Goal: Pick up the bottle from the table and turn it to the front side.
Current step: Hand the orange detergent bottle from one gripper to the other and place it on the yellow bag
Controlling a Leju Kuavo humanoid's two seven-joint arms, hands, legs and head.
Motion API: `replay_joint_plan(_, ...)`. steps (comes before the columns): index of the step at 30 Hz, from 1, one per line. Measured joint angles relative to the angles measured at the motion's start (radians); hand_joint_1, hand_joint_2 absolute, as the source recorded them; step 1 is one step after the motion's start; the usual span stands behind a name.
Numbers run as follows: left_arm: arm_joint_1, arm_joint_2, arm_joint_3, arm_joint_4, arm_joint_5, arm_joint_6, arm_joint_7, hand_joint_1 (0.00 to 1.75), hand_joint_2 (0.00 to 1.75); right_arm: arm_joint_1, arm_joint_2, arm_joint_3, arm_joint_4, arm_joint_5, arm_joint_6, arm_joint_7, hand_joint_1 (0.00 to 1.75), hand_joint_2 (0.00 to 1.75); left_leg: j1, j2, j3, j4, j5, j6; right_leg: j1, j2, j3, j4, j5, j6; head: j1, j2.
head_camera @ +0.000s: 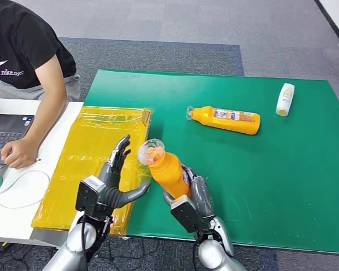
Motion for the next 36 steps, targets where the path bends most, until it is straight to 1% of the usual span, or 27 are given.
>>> replay_joint_plan(5, -0.001, 0.005, -0.002, -0.003, 0.028, -0.018, 0.002, 0.0, 1.75, 0.0, 0.0, 0.0, -0.001, 0.005, 0.0, -0.01, 1.69, 1.75, 0.0, 0.0, 0.0, 0.0, 0.0, 0.0, 0.0, 0.0, 0.0, 0.0, 0.0, 0.0, 0.0, 0.0)
replay_joint_plan(9, -0.006, 0.009, -0.002, -0.003, 0.054, -0.041, 0.005, 0.0, 1.75, -0.001, 0.0, 0.005, -0.007, 0.018, 0.004, -0.015, 1.59, 1.75, 0.0, 0.0, 0.0, 0.0, 0.0, 0.0, 0.0, 0.0, 0.0, 0.0, 0.0, 0.0, 0.0, 0.0)
replay_joint_plan(12, -0.013, 0.012, -0.003, -0.003, 0.083, -0.065, 0.013, 0.0, 1.75, -0.002, 0.0, 0.014, -0.011, 0.011, 0.011, -0.014, 1.59, 1.75, 0.0, 0.0, 0.0, 0.0, 0.0, 0.0, 0.0, 0.0, 0.0, 0.0, 0.0, 0.0, 0.0, 0.0)
replay_joint_plan(18, -0.03, 0.019, -0.01, -0.003, 0.101, -0.086, 0.018, 0.0, 1.75, -0.006, 0.0, 0.026, -0.027, -0.013, 0.015, -0.016, 1.64, 1.75, 0.0, 0.0, 0.0, 0.0, 0.0, 0.0, 0.0, 0.0, 0.0, 0.0, 0.0, 0.0, 0.0, 0.0)
replay_joint_plan(22, -0.047, 0.029, -0.023, -0.003, 0.081, -0.098, 0.018, 0.0, 1.75, -0.009, 0.0, 0.03, -0.037, -0.033, 0.021, -0.019, 1.66, 1.75, 0.0, 0.0, 0.0, 0.0, 0.0, 0.0, 0.0, 0.0, 0.0, 0.0, 0.0, 0.0, 0.0, 0.0)
replay_joint_plan(28, -0.072, 0.043, -0.047, -0.004, 0.031, -0.106, 0.021, 0.0, 1.75, -0.012, 0.0, 0.03, -0.042, -0.057, 0.033, -0.023, 1.61, 1.75, 0.0, 0.0, 0.0, 0.0, 0.0, 0.0, 0.0, 0.0, 0.0, 0.0, 0.0, 0.0, 0.0, 0.0)
replay_joint_plan(36, -0.084, 0.053, -0.071, -0.017, -0.025, -0.1, 0.021, 0.0, 1.75, -0.013, 0.0, 0.03, -0.041, -0.066, 0.046, -0.023, 1.59, 1.75, 0.0, 0.0, 0.0, 0.0, 0.0, 0.0, 0.0, 0.0, 0.0, 0.0, 0.0, 0.0, 0.0, 0.0)
